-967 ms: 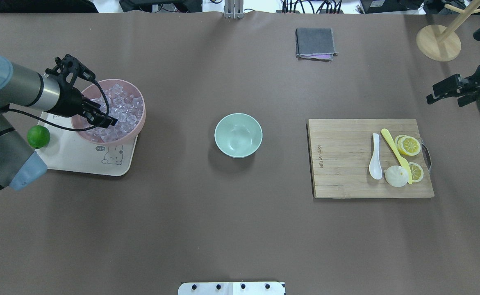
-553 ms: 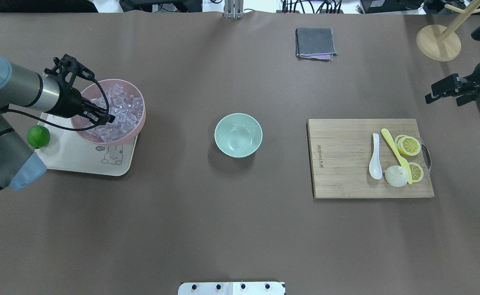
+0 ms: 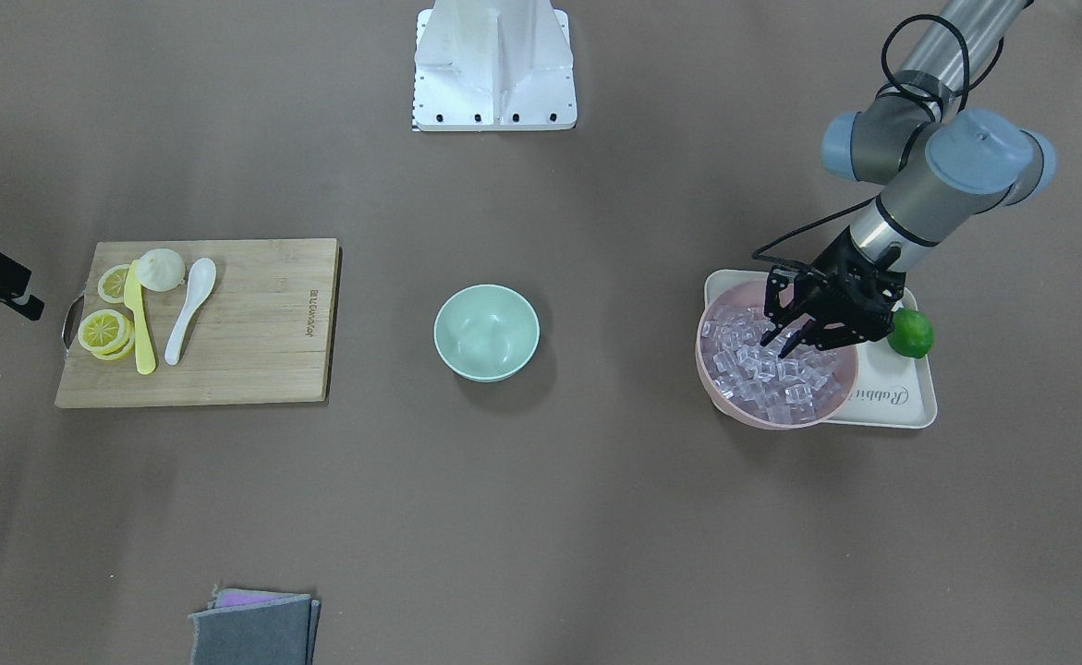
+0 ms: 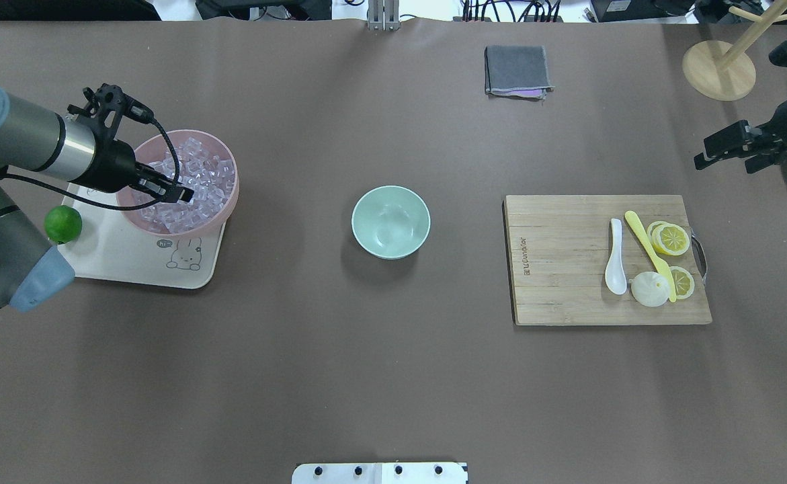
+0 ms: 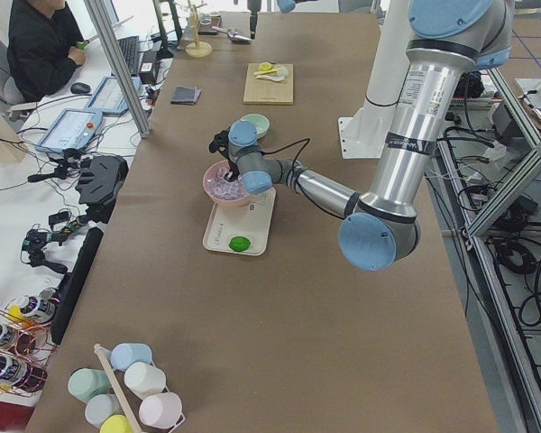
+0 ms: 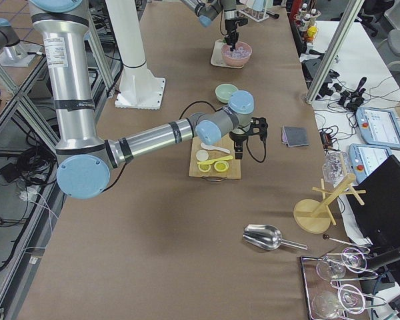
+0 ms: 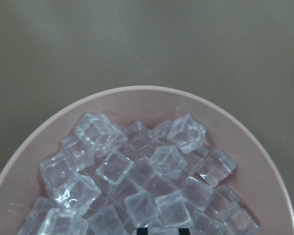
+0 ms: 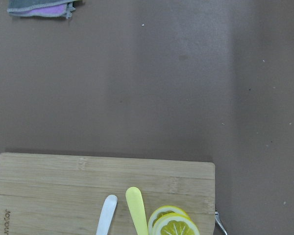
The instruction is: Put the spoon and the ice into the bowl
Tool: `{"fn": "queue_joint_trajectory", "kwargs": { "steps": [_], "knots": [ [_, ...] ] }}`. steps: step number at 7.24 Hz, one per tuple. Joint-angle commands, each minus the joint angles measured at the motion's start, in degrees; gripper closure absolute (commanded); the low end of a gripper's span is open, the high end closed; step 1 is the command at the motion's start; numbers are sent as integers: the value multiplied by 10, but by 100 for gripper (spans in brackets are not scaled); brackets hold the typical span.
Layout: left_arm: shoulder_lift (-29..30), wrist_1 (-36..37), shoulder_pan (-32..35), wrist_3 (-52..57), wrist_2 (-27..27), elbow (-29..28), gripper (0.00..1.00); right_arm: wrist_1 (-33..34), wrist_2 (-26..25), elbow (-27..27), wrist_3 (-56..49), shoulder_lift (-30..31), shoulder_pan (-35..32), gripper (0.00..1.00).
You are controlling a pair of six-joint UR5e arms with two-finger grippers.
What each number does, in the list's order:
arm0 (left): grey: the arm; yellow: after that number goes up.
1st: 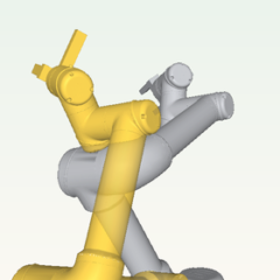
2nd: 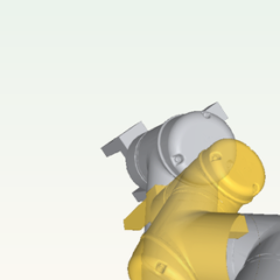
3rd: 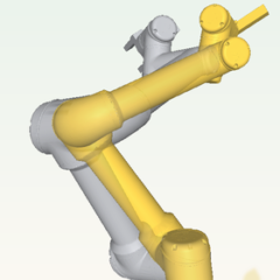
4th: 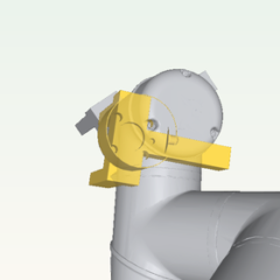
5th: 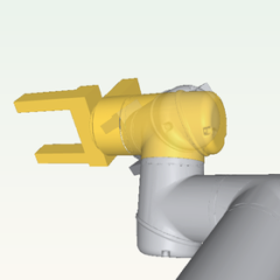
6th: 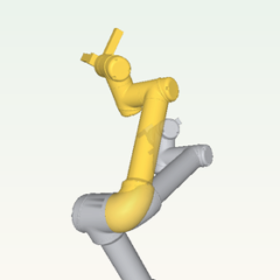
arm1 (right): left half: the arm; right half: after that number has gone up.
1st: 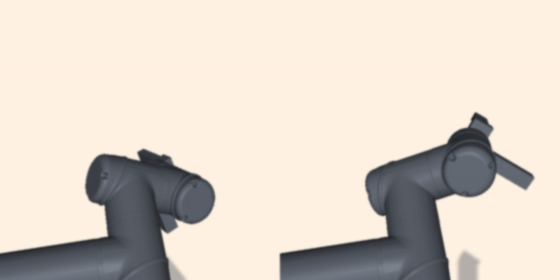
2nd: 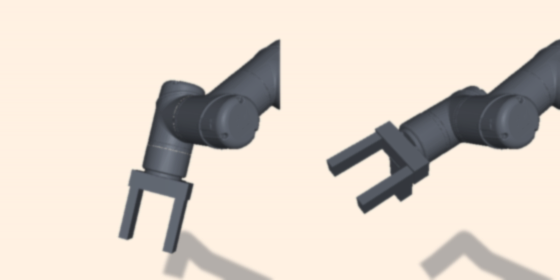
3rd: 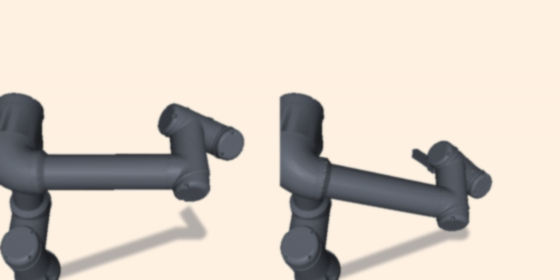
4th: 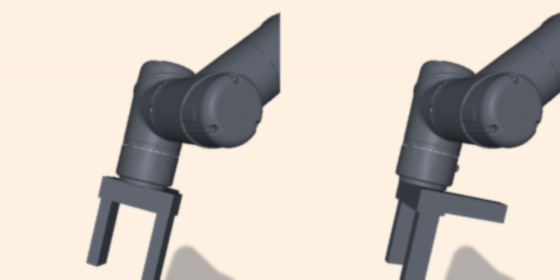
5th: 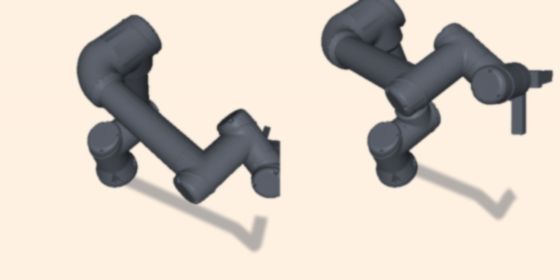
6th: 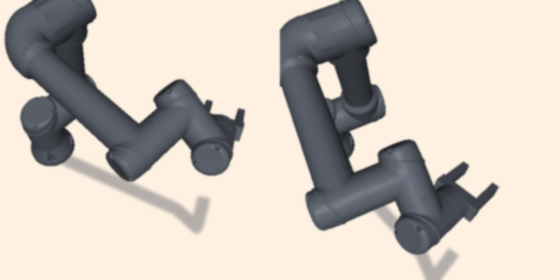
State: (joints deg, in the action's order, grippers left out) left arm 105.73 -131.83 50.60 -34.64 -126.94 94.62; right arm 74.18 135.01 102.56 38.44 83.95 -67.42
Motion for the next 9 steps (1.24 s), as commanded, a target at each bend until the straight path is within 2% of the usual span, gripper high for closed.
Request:
{"fn": "queue_joint_trajectory", "kwargs": {
  "steps": [1,3,5,7,9],
  "knots": [
    [12,12,21,-58,-38,28,100,-1,-33,1,35,-11,35,0],
    [64,29,28,-188,-34,19,100,-11,-83,8,142,-22,98,2],
    [100,30,24,-219,-7,7,100,-23,-150,-1,217,-39,169,8],
    [148,29,12,-232,5,-35,100,-21,-159,-4,219,-39,186,25],
    [188,30,-52,-268,79,-48,100,-19,-160,-12,219,-39,195,27]
  ]
}}
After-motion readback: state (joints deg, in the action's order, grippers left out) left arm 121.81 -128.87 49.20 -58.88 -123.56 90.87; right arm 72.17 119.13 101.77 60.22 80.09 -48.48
